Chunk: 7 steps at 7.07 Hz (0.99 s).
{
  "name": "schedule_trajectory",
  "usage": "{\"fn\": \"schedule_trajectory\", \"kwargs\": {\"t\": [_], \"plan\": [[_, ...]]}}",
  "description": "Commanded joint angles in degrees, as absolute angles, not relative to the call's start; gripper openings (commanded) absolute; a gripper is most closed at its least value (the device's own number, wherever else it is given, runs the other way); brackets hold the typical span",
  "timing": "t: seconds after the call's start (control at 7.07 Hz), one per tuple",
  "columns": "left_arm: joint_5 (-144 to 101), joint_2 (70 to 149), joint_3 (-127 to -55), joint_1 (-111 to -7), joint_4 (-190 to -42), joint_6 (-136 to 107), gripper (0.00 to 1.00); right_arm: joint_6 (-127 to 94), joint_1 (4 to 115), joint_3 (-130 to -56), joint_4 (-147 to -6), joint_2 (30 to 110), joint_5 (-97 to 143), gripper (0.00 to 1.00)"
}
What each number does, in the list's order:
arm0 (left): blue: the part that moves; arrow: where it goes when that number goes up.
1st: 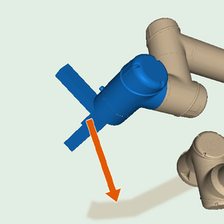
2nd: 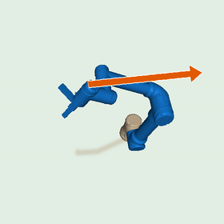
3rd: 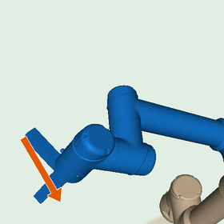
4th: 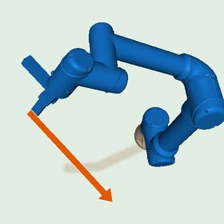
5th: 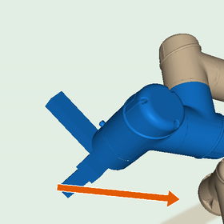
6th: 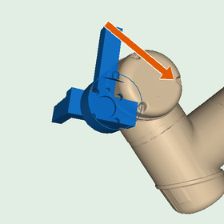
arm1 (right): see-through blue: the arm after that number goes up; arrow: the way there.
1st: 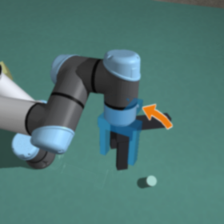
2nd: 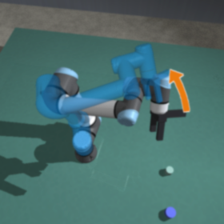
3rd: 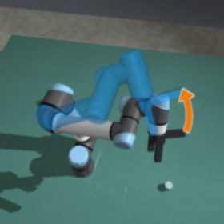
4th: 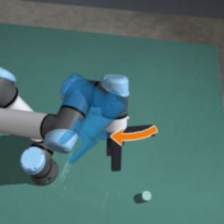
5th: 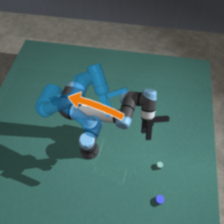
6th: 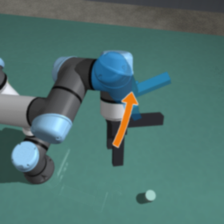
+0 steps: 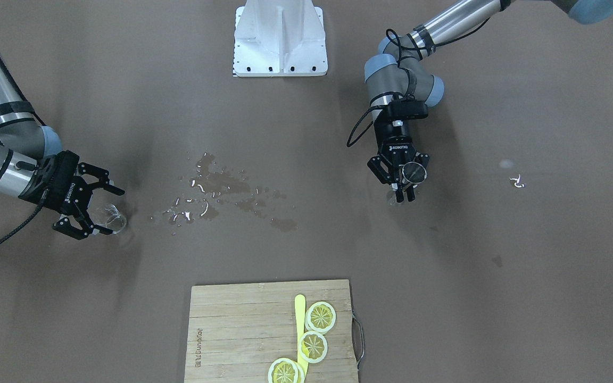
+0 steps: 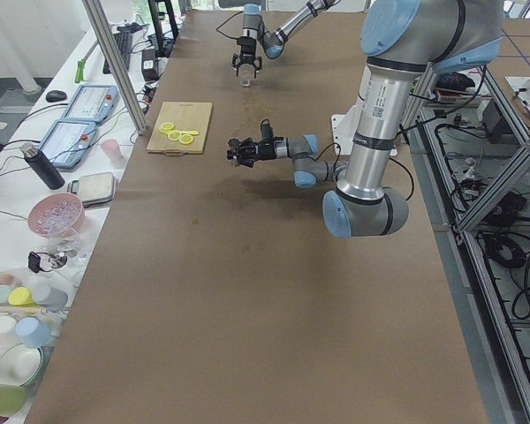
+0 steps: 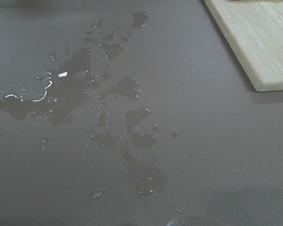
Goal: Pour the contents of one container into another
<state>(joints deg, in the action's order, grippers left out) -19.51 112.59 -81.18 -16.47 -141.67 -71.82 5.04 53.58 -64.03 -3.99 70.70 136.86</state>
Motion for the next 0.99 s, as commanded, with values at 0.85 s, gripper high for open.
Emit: {"fn": "schedule_trajectory", "kwargs": {"t": [0.85], "plan": [[-16.08,112.59,-80.77,-15.47,-129.29,-82.7,0.0,-2.99,64.41,-82.25,-34.38,71.1,142.2,1.0]]}}
